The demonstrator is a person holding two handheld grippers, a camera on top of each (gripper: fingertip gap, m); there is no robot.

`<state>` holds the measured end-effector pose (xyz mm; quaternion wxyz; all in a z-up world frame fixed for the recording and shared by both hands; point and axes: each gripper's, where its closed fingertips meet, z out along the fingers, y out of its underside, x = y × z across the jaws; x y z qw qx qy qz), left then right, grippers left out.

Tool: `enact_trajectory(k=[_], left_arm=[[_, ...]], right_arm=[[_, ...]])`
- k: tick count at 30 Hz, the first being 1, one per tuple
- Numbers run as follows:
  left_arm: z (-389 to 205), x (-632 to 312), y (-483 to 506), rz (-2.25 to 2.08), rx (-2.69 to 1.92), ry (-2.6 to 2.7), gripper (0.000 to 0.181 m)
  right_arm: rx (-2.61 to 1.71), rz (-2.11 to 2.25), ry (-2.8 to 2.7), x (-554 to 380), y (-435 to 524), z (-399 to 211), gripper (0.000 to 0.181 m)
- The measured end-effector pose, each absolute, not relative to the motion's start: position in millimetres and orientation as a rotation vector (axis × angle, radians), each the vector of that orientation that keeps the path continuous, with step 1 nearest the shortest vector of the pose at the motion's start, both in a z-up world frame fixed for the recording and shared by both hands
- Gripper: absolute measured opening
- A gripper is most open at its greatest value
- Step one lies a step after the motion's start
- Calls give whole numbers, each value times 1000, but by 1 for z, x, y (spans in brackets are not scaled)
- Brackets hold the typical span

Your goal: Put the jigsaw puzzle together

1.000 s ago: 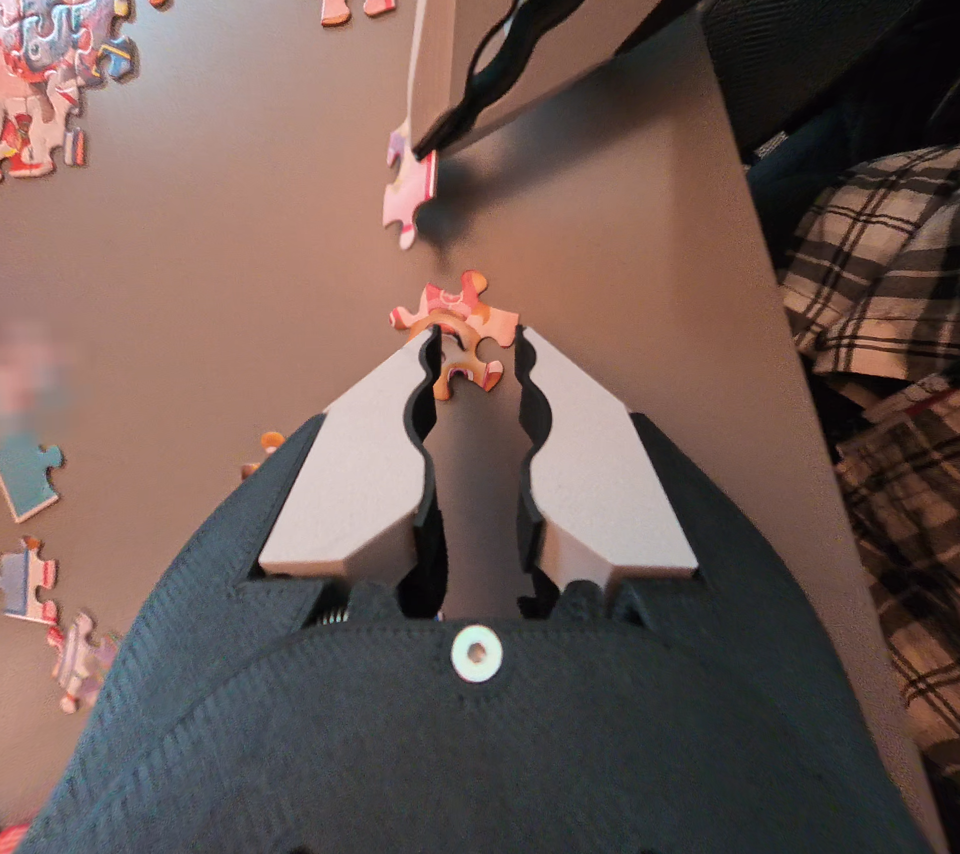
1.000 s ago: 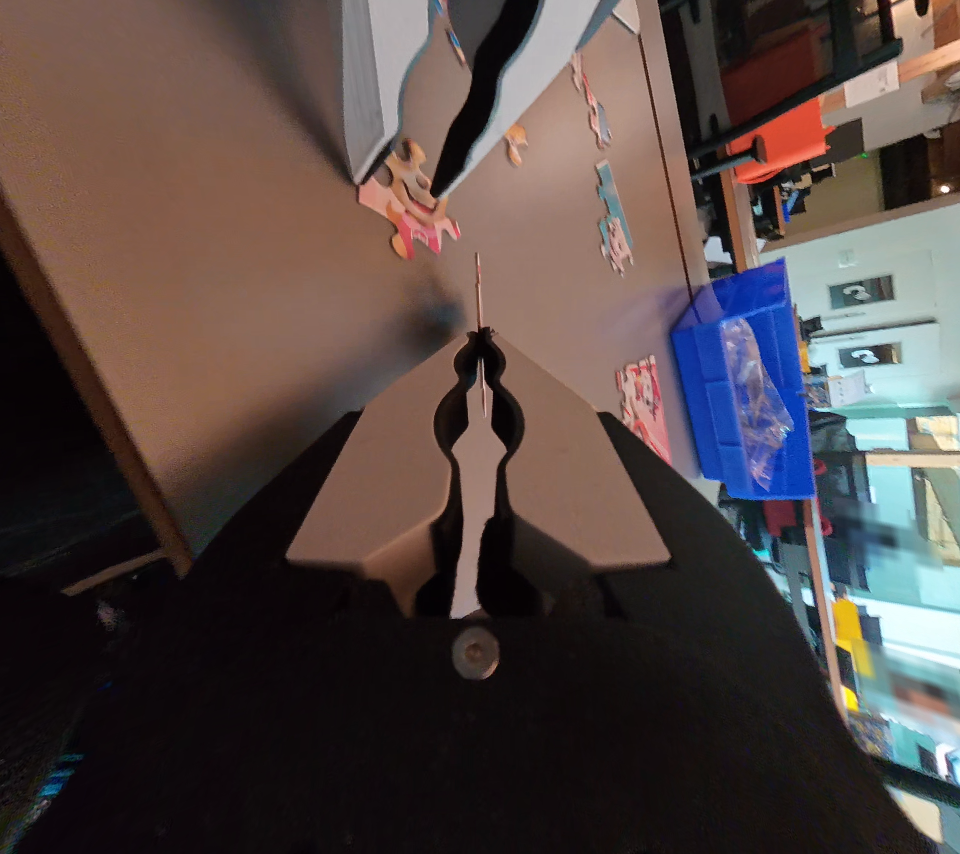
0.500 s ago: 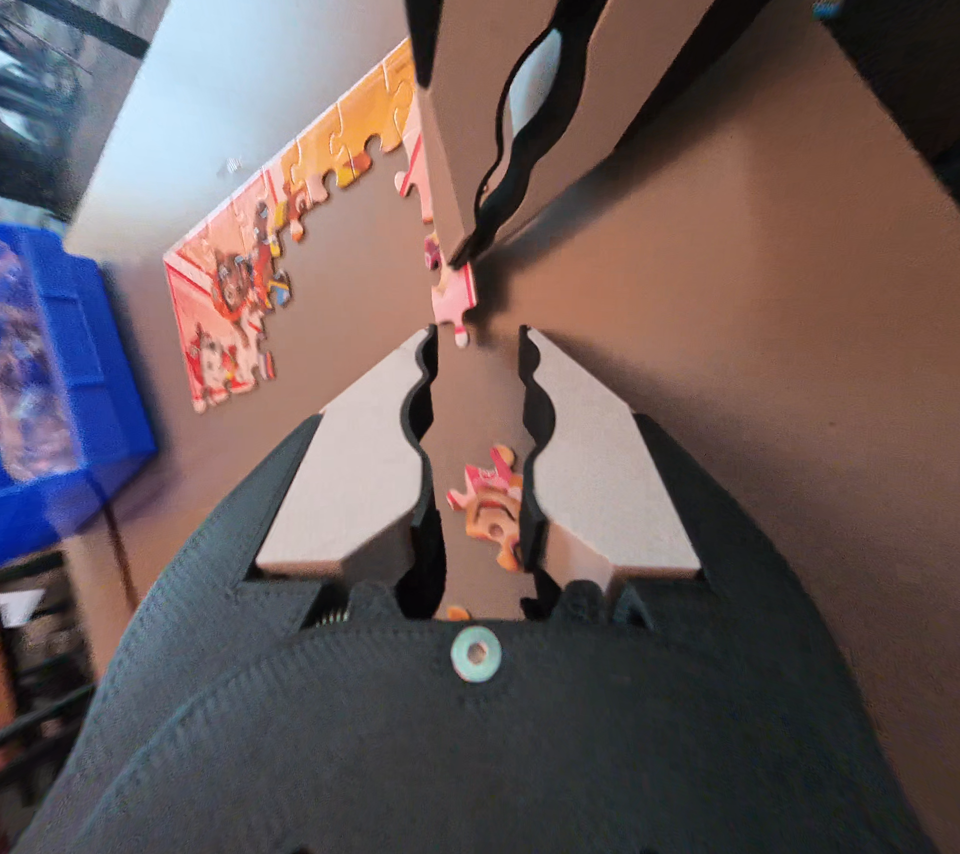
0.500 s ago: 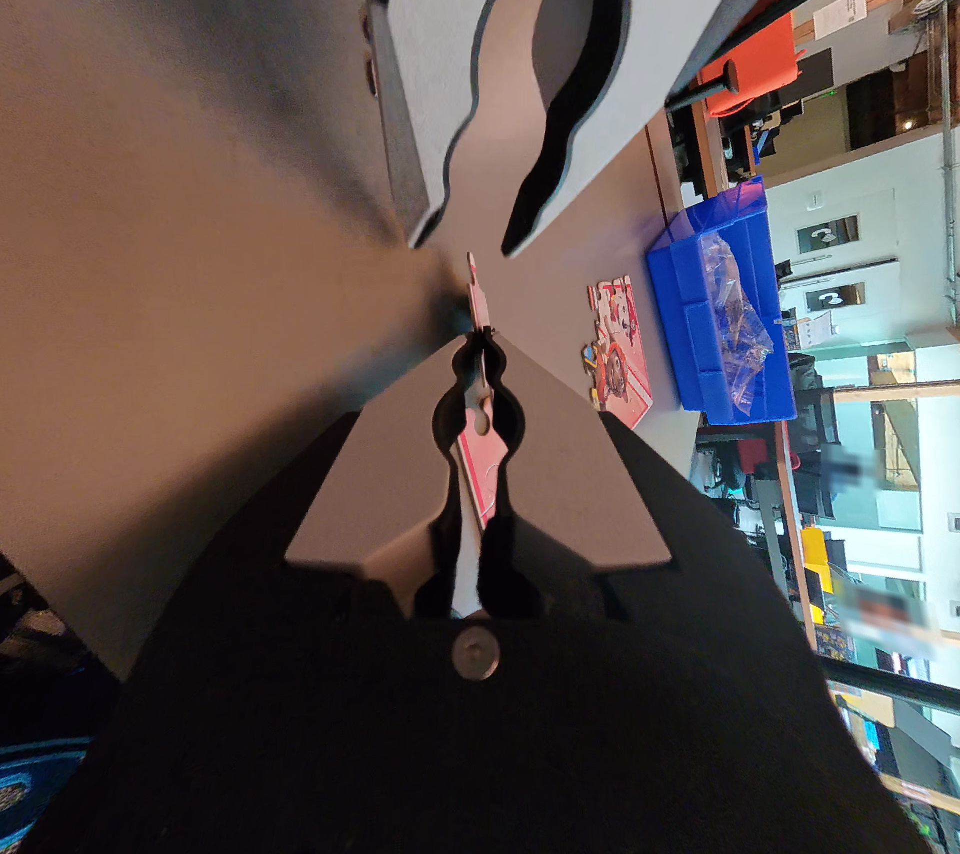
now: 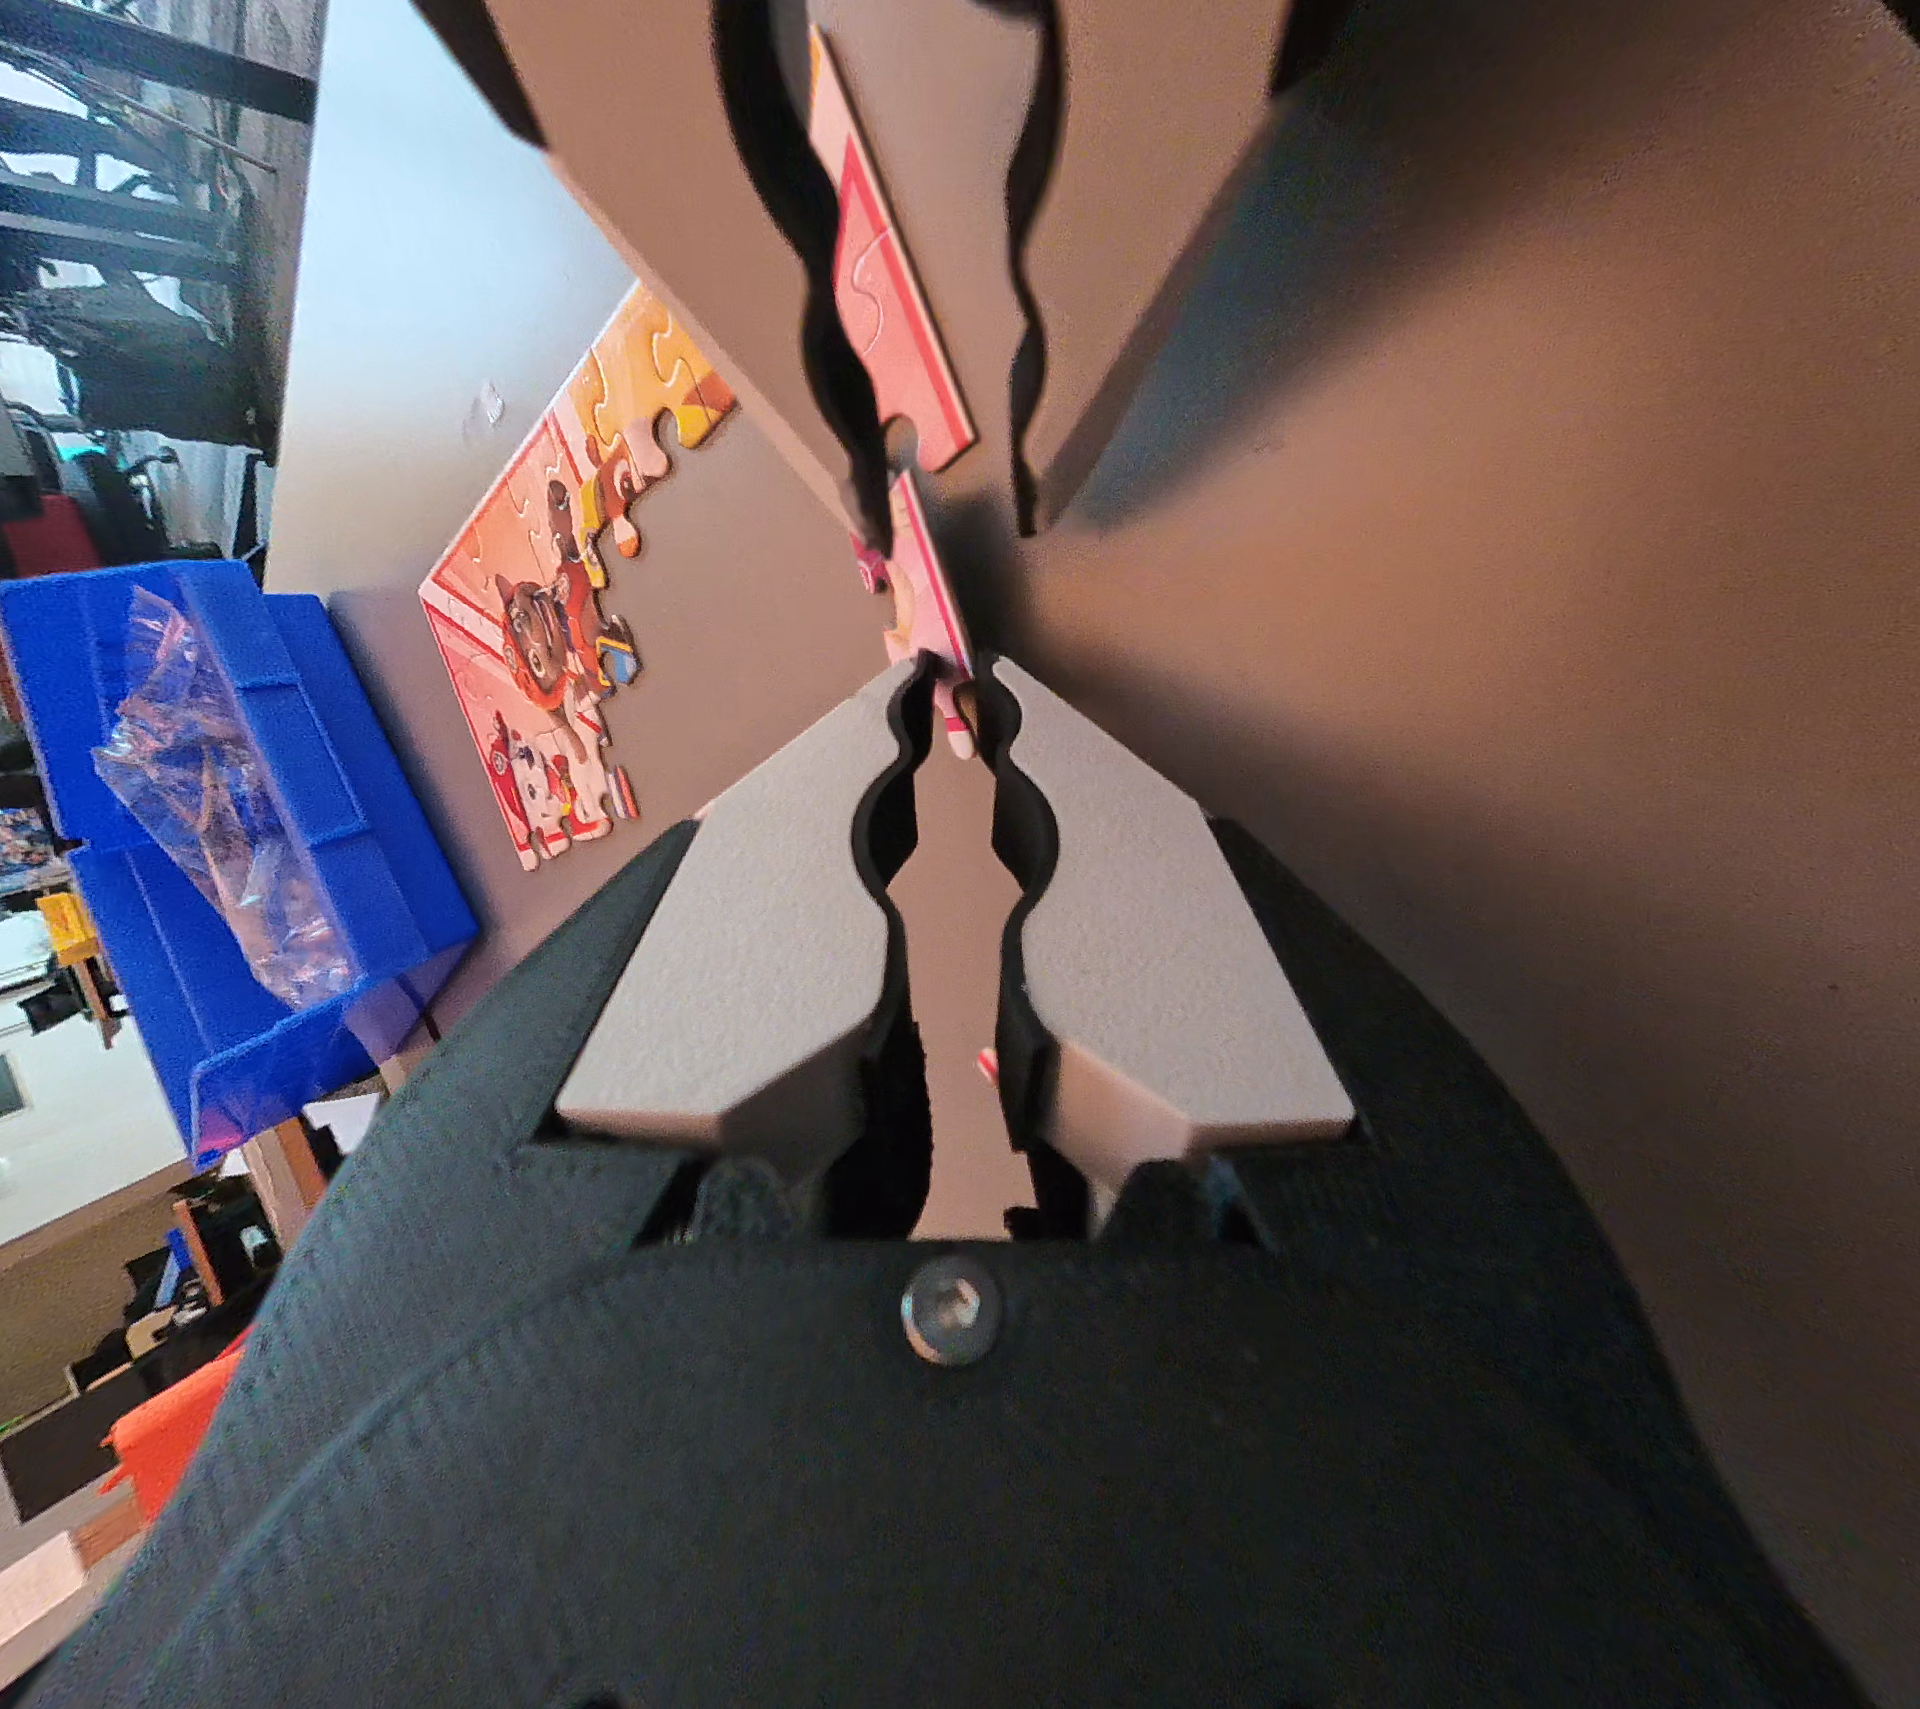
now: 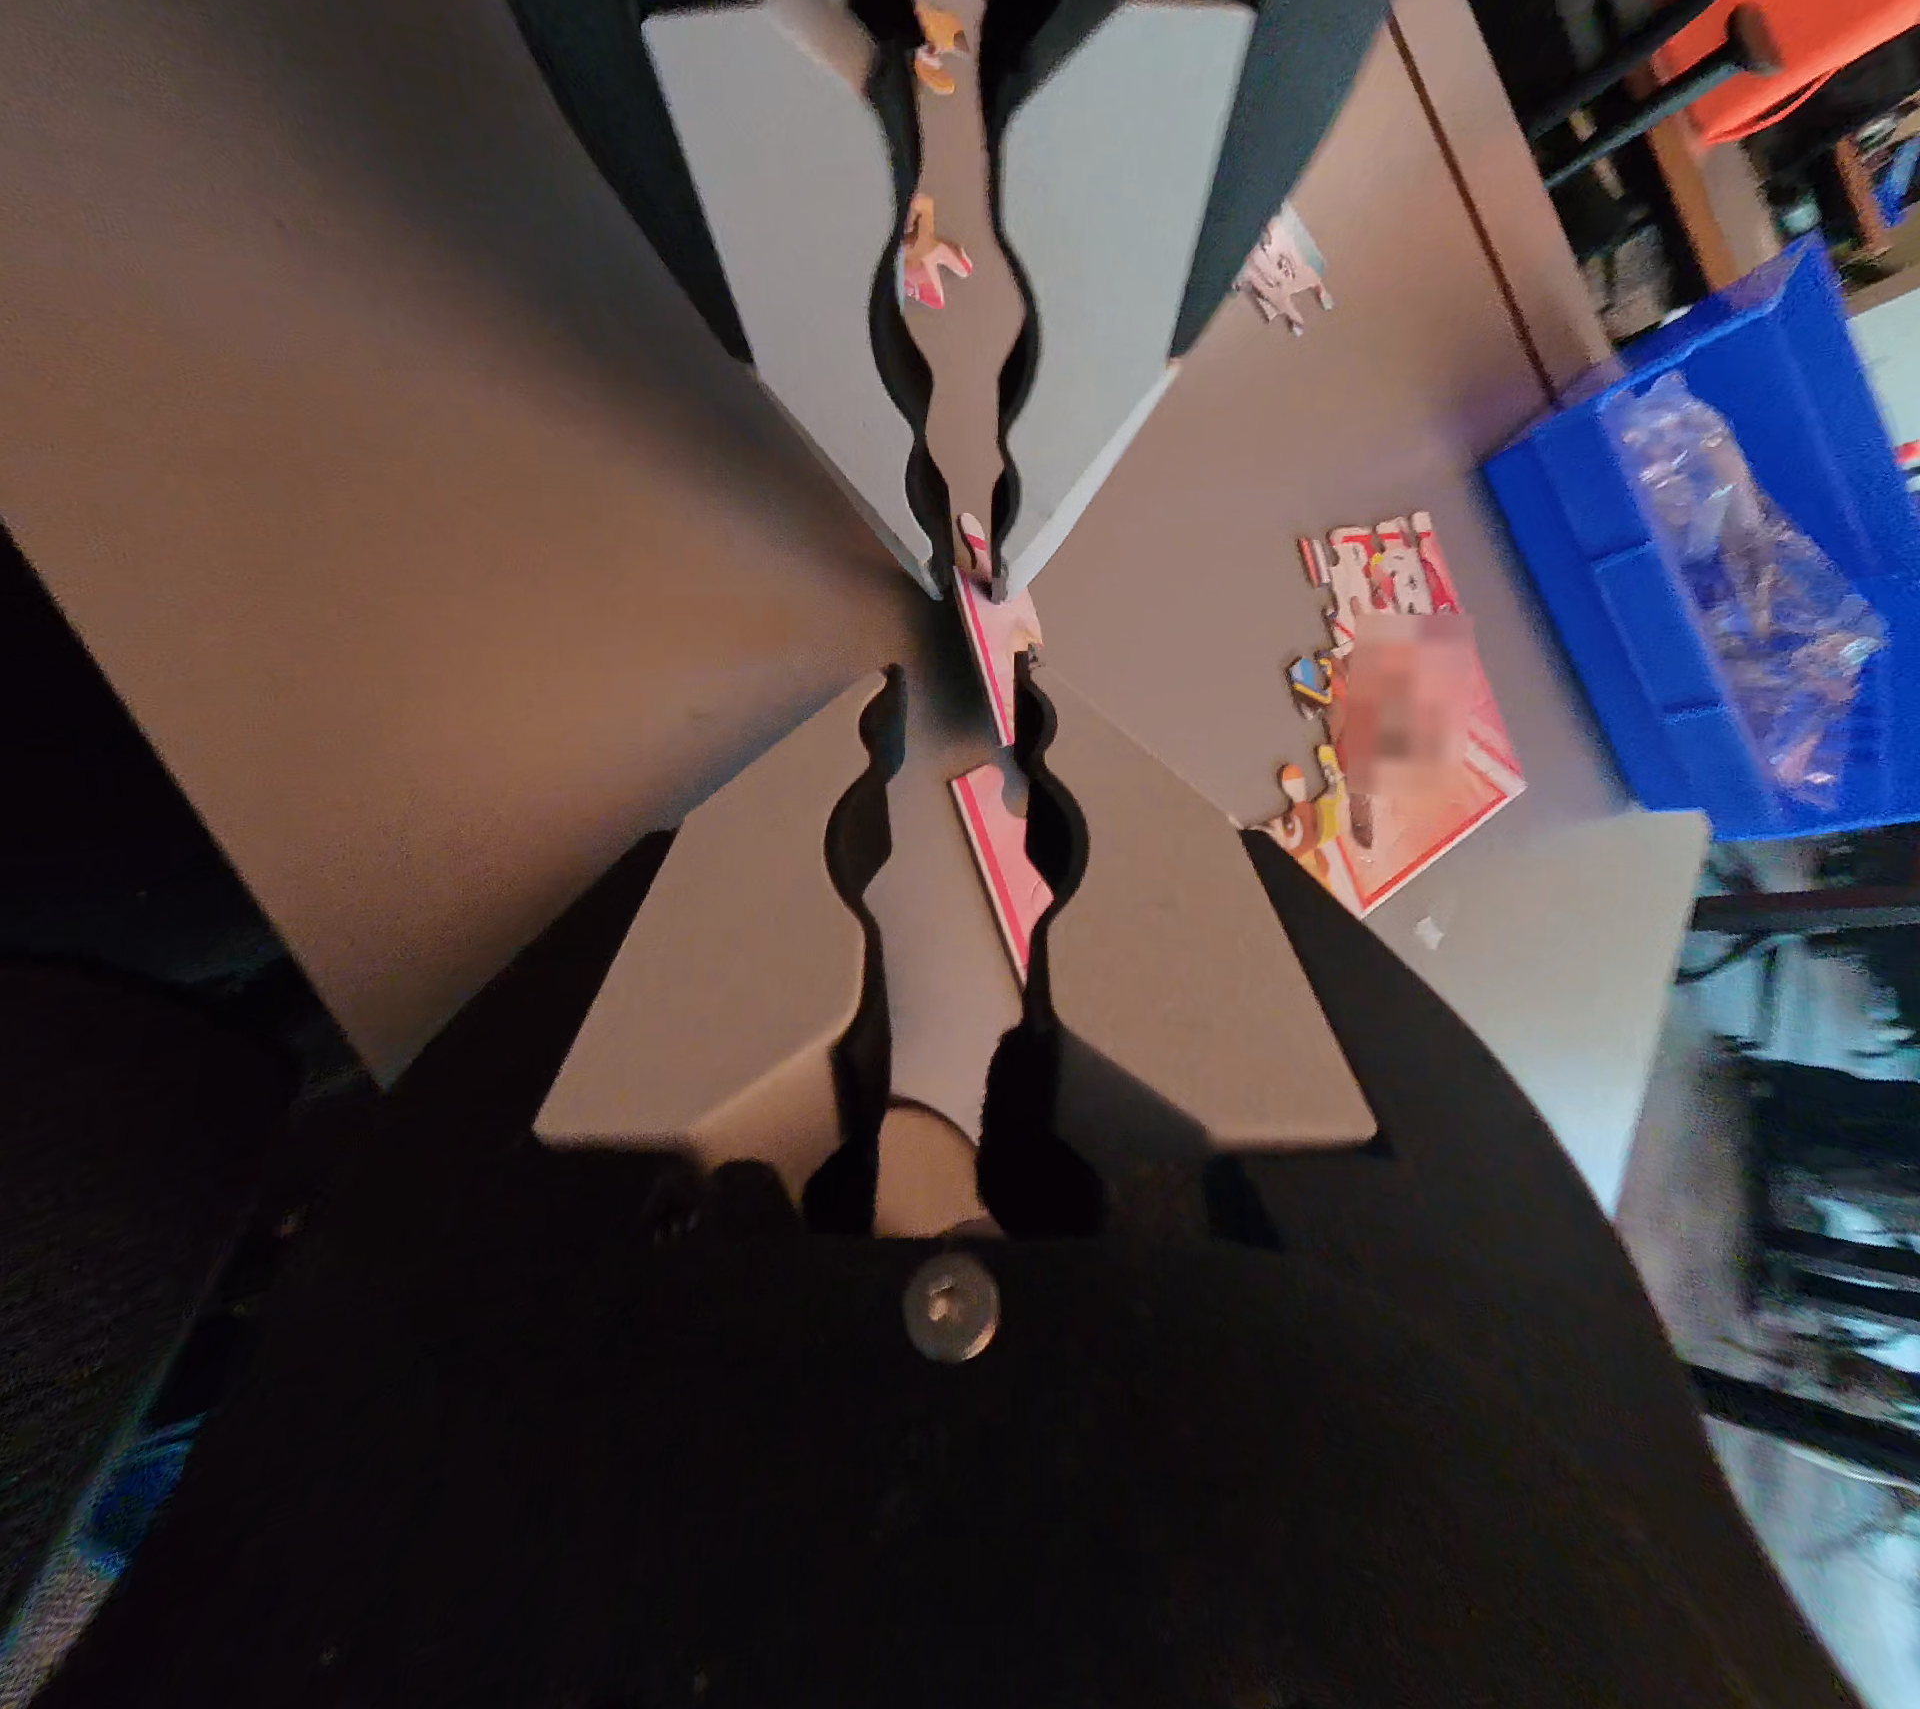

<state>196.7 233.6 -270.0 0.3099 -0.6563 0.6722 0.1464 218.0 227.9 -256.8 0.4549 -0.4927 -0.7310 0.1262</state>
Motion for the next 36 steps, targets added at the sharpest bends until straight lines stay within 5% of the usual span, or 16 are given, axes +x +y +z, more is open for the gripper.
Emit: enact_trajectory(k=[5,18,24,36], left_arm=[[-272,198,231,430,-1733,1829,7],[-272,200,229,373,-1789,1879,11],[-267,209,215,9,-1926,1824,20],[-275,214,226,-208,-2101,1639,0]], right_arm=[[-1440,463,-1698,225,242,-246,0],[-1723,441,-1743,230,259,-273,0],[-1723,404,-1796,229,258,-274,0],[-1754,410,-1762,233,264,-273,0]])
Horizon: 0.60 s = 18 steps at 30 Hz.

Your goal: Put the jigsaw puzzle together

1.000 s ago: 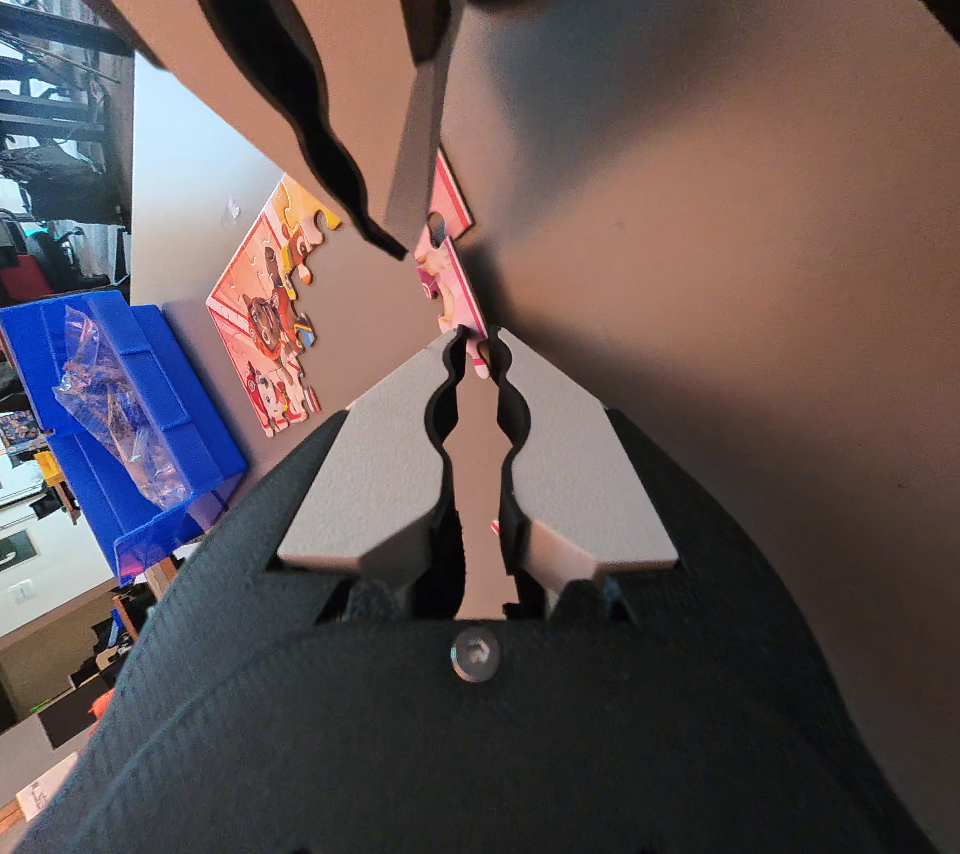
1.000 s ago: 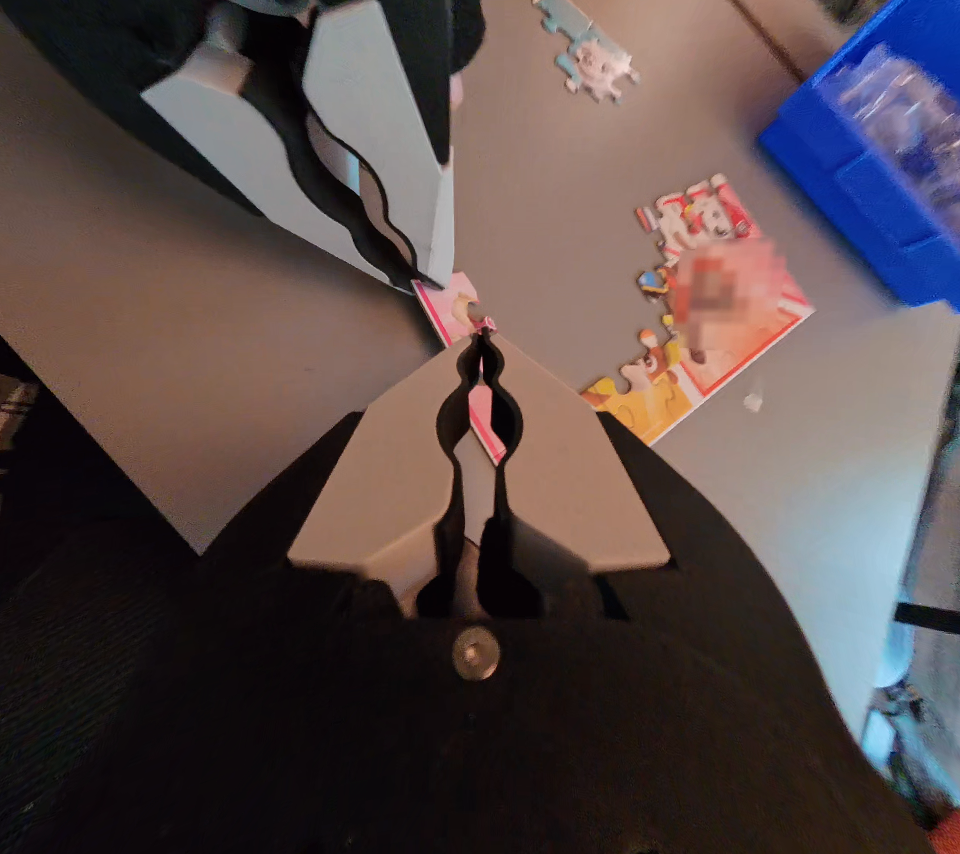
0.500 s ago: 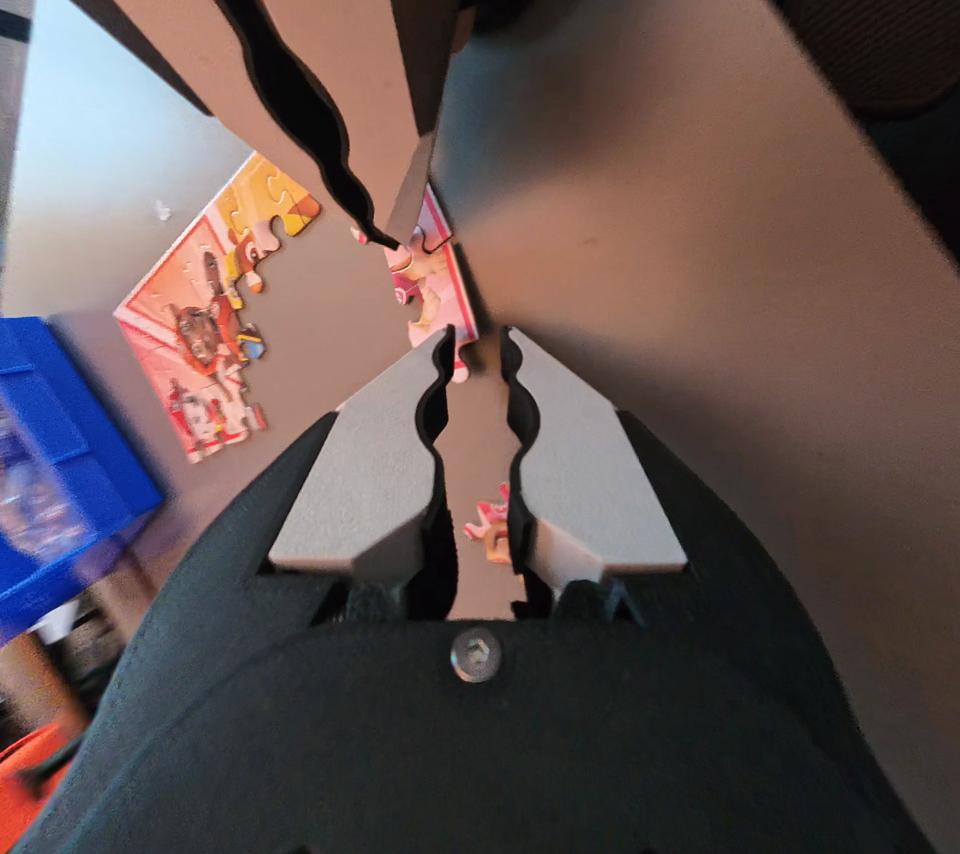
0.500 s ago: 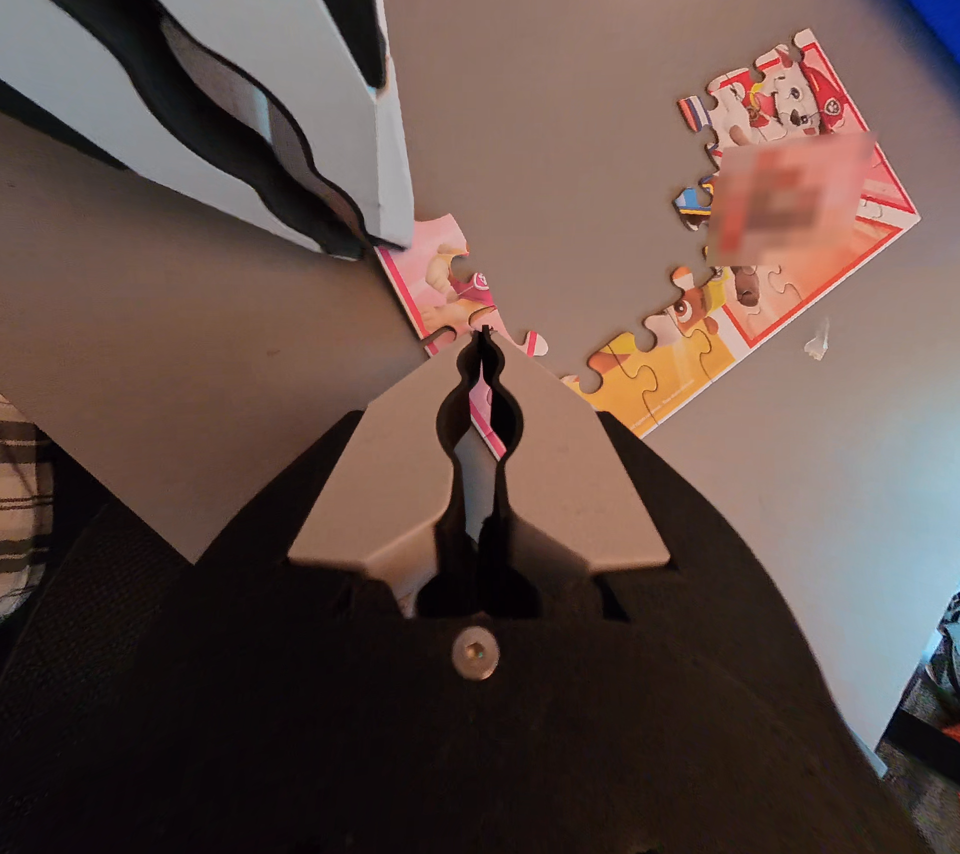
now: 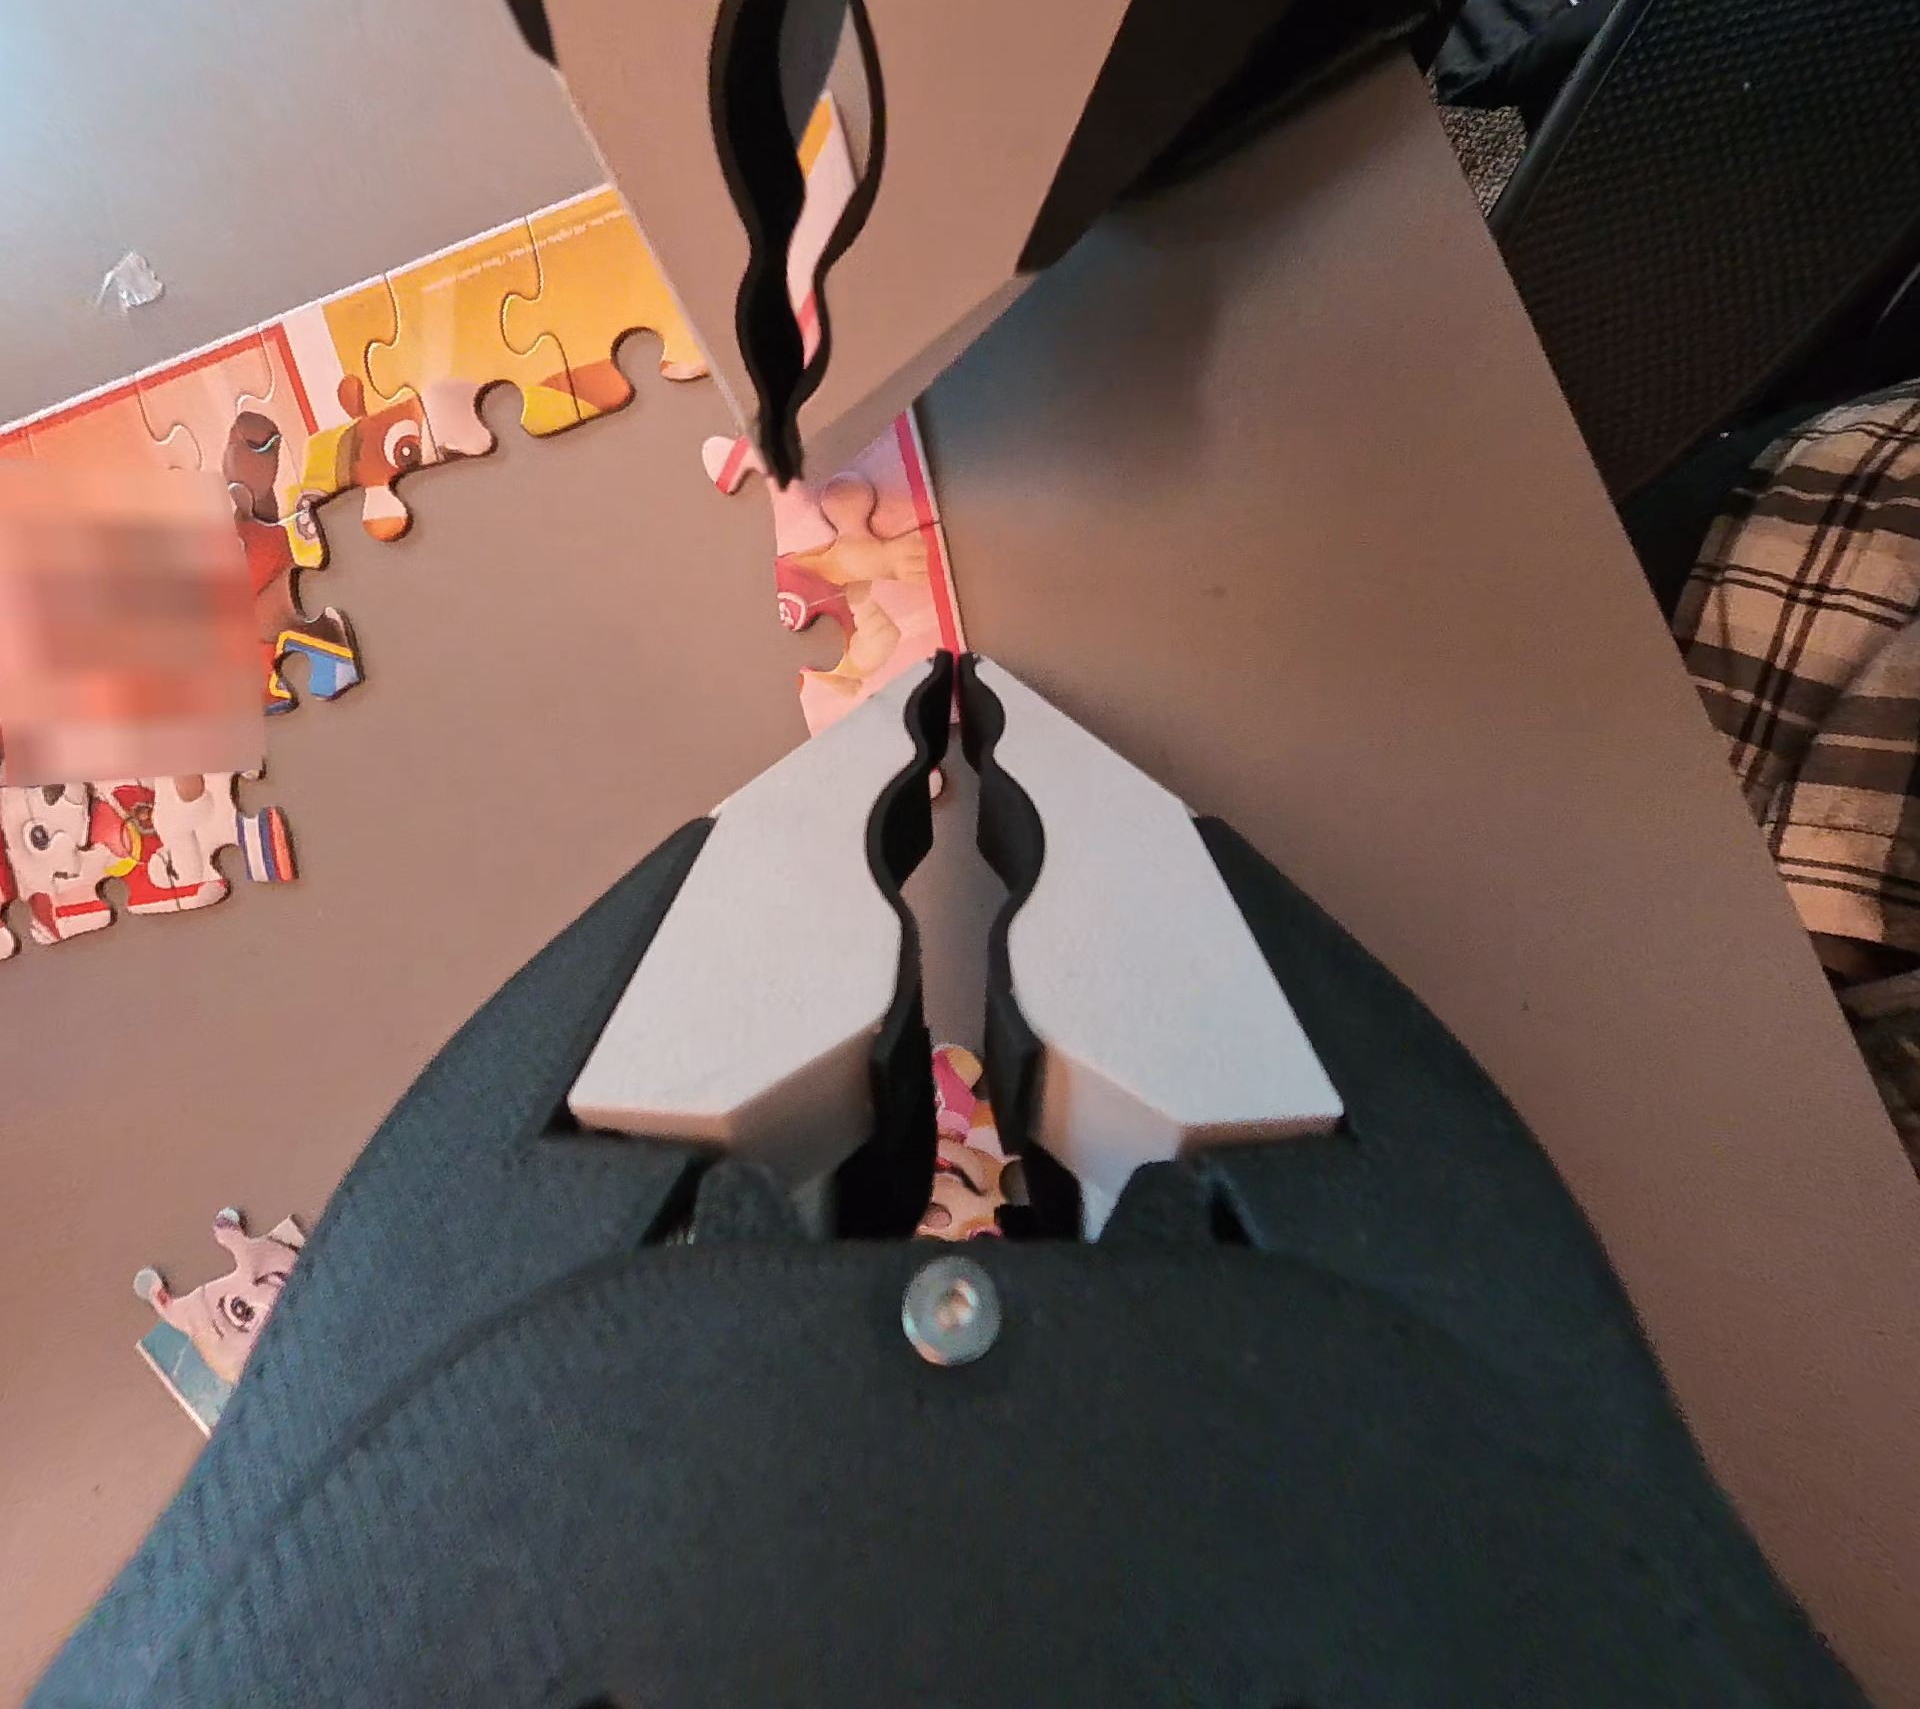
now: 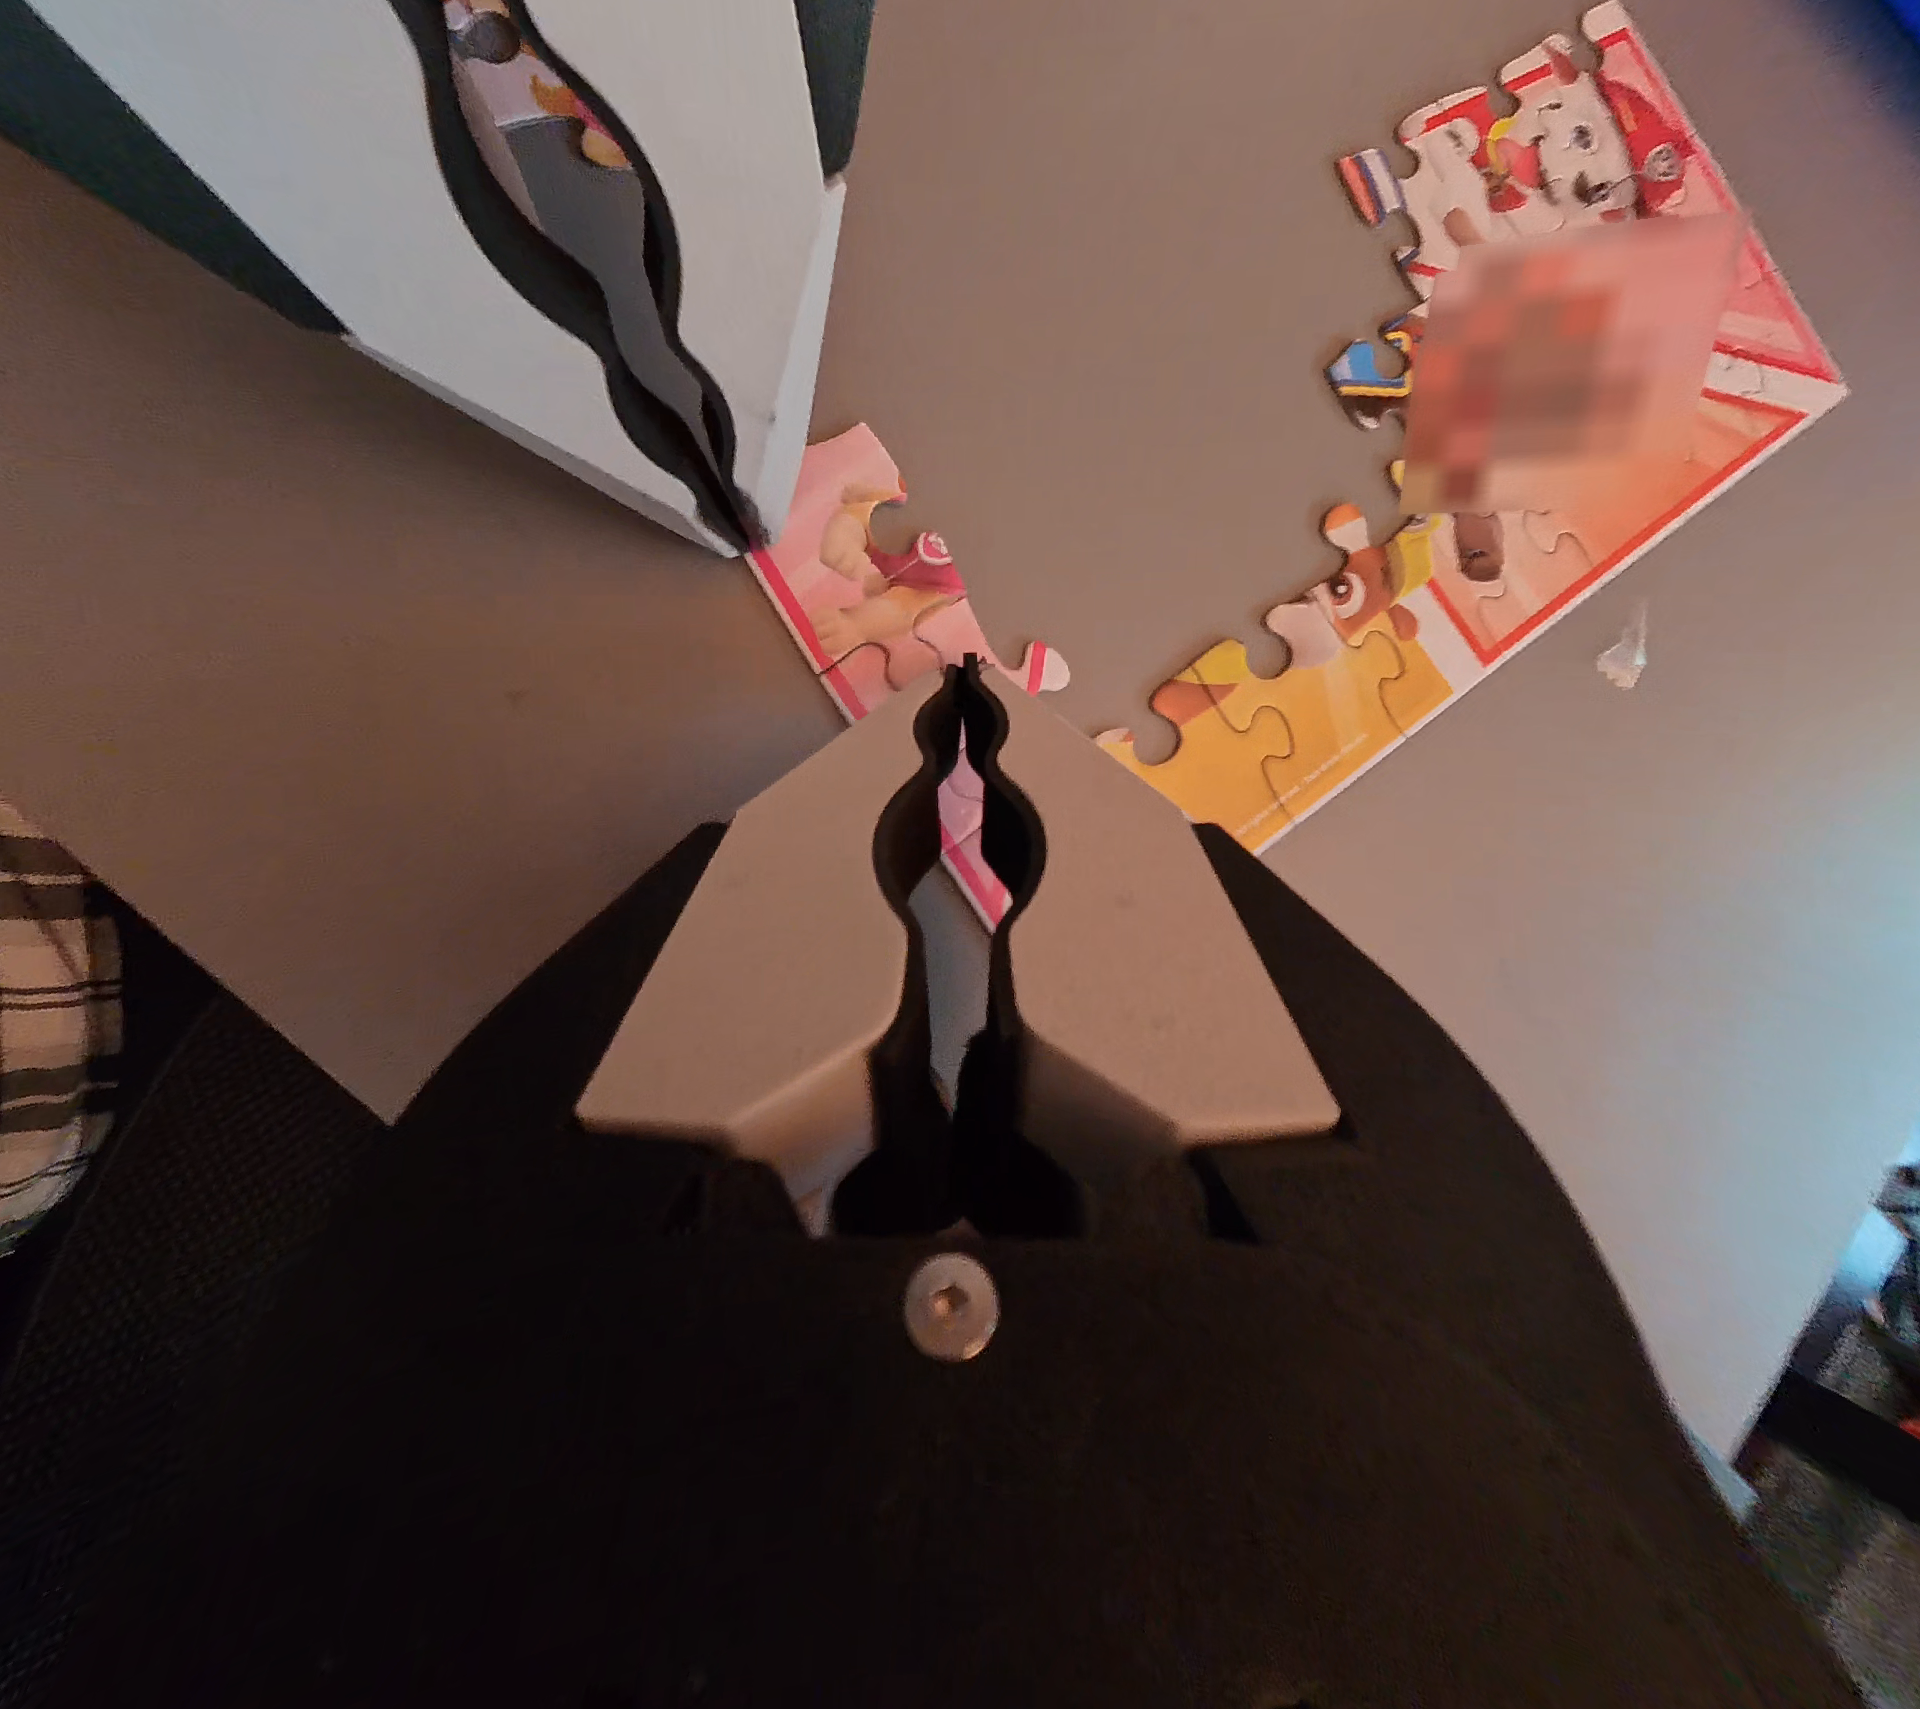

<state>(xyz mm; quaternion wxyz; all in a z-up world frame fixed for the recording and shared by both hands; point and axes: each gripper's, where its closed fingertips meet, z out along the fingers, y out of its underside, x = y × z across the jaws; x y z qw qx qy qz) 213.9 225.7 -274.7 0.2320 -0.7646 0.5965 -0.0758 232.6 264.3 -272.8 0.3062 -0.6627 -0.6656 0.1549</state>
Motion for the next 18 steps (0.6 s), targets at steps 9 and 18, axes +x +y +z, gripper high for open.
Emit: enact_trajectory(k=[9,18], left_arm=[[-275,215,226,-267,-2123,1580,0],[-253,184,214,-324,-2191,1430,15]], right_arm=[[-1706,420,-1782,225,260,-268,0],[-1576,457,-1721,224,245,-245,0]])
